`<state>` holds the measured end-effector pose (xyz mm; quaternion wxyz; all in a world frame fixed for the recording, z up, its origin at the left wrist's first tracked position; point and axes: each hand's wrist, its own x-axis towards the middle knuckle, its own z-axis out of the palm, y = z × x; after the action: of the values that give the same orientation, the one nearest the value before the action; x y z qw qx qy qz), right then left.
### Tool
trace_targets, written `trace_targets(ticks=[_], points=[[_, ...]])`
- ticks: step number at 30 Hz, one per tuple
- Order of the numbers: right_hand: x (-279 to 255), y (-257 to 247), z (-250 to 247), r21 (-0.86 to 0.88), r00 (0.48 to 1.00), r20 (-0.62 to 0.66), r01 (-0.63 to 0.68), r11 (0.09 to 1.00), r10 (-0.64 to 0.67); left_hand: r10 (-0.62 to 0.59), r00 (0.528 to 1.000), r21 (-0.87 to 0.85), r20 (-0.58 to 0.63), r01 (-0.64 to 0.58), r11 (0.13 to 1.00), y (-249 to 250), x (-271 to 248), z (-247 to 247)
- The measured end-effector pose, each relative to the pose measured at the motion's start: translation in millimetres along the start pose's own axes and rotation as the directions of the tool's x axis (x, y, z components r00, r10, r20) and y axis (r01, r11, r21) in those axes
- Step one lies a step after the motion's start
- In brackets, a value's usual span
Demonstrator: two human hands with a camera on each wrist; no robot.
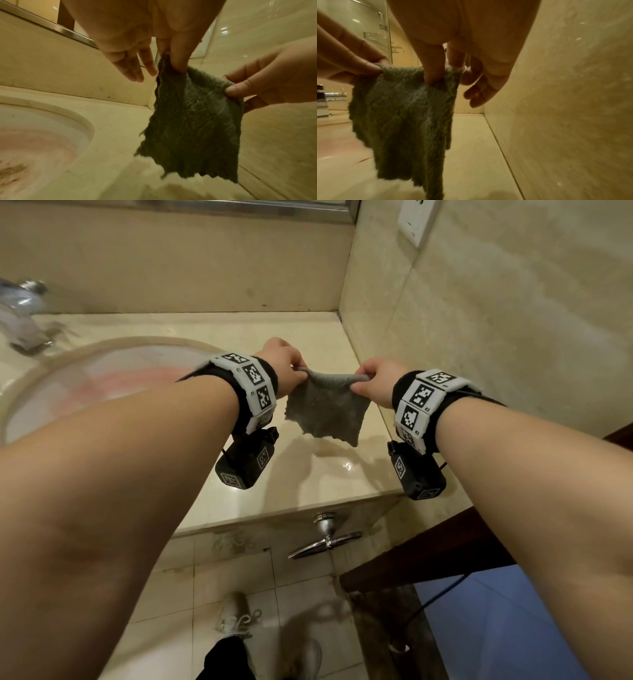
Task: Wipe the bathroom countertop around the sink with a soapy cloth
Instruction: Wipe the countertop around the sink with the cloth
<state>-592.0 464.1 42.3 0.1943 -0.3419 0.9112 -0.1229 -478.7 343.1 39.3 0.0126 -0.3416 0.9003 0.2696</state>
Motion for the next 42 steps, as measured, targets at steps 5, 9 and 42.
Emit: trace_targets(ticks=[5,9,42], points=[[0,10,1,0.030,0.963,0.240,-0.137,0.990,0.125,-0.017,0.988,-0.298,0.153,0.063,0.952,6,-4,20],[2,23,19,-0.136,0.968,0.223,-0.085,0.987,0.114,-0.049,0.977,-0.269,0.206,0.104,0.957,0,-1,51],[-29,88,127,-0.319,0.937,0.292,-0.096,0.943,0.194,0.103,0.853,0.526,0.512,-0.406,0.747,29,-4,173]])
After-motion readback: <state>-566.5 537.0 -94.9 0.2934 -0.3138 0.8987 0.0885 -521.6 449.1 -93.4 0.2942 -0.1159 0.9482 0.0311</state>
